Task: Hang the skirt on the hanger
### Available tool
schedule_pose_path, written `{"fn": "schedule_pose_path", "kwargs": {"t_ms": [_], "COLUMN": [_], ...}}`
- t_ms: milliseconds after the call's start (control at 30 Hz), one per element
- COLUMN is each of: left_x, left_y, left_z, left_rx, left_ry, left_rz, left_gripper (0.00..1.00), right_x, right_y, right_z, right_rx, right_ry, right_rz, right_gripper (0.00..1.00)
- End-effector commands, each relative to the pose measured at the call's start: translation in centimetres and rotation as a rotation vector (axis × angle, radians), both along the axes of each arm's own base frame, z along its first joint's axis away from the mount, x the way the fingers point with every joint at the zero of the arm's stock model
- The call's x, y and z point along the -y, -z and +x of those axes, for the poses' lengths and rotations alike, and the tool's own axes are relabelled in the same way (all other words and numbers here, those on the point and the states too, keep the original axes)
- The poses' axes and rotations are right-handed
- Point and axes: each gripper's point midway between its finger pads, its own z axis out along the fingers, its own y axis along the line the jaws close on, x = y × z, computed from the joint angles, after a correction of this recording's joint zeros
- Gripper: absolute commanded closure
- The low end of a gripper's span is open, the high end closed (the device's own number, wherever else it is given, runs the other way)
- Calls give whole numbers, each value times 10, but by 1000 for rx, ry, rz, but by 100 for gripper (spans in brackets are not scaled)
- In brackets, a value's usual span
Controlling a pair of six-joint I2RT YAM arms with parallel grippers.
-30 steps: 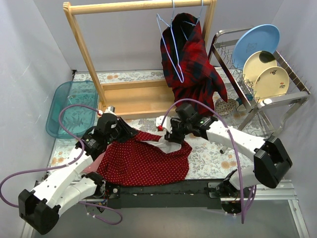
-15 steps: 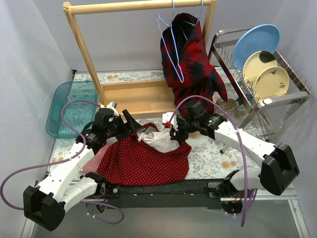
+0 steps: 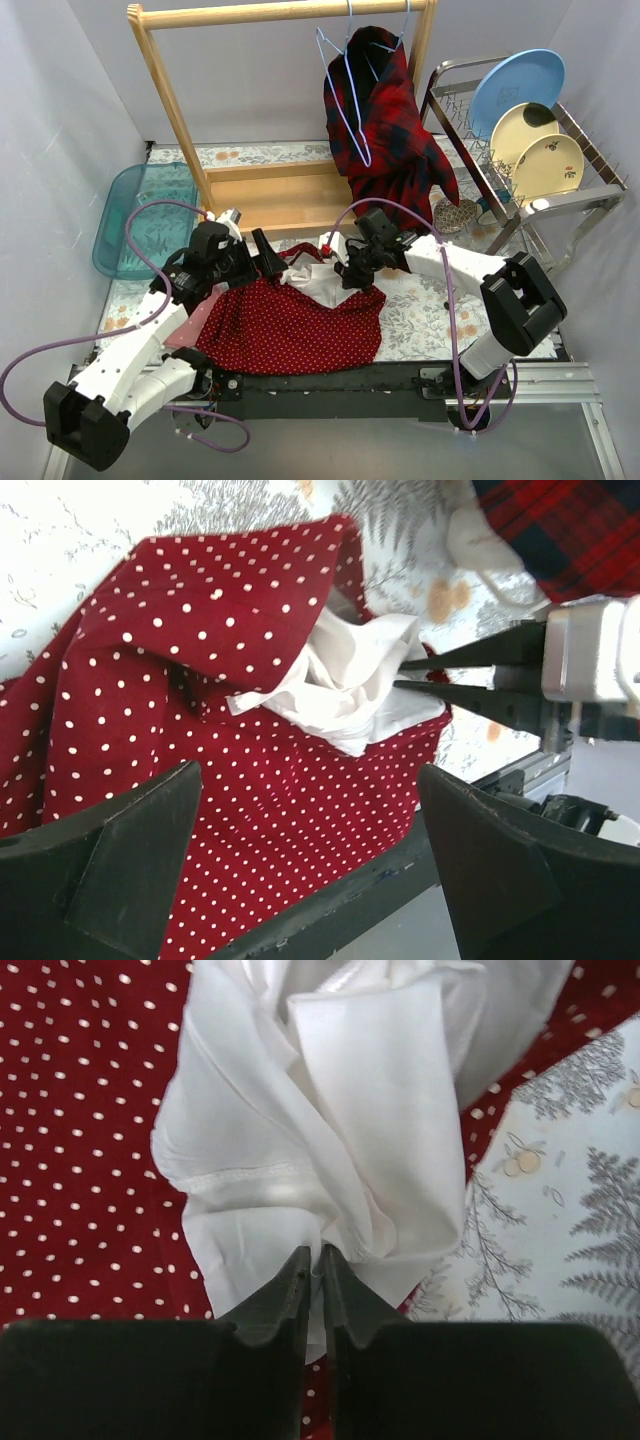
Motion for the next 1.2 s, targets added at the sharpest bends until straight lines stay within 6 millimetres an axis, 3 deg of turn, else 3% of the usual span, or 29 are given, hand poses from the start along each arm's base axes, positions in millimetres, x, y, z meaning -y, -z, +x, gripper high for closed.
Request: {"fn": "schedule_pose_path", "kwargs": {"t_ms": [0, 100, 200, 400, 567, 733, 867, 967, 1167], "left_x": [13, 19, 19, 14, 15, 16, 13, 14, 11], "left_y": [18, 26, 33, 43, 51, 47, 59, 65, 65], "left_z": [1, 9, 18, 31, 43, 53, 59, 63, 64], "left_rx": [-34, -41, -49, -49, -54, -30, -41, -43, -29], "left_ry": [50, 57, 44, 6, -8, -14, -24, -22, -25], "left_rz": [16, 31, 69, 128, 164, 175, 215, 225, 241], "left_gripper": [13, 15, 18, 26, 38, 40, 42, 50, 85], "right_x": [-24, -32, -41, -53, -46, -30, -20, -17, -14], "right_y": [-26, -35, -39, -12, -4, 14, 22, 21, 1], "right_z": [-7, -9, -18, -46, -34, -19, -6, -4, -9], "right_rx": [-55, -72, -118, -254, -203, -178, -172, -158, -128], "right_ry": [-68, -88, -123, -174, -132, -61, -15, -8, -38], "right_rz": [111, 150, 187, 169, 121, 42, 5, -4, 30], "right_gripper": [92, 99, 99, 99, 98, 88, 81, 77, 65]}}
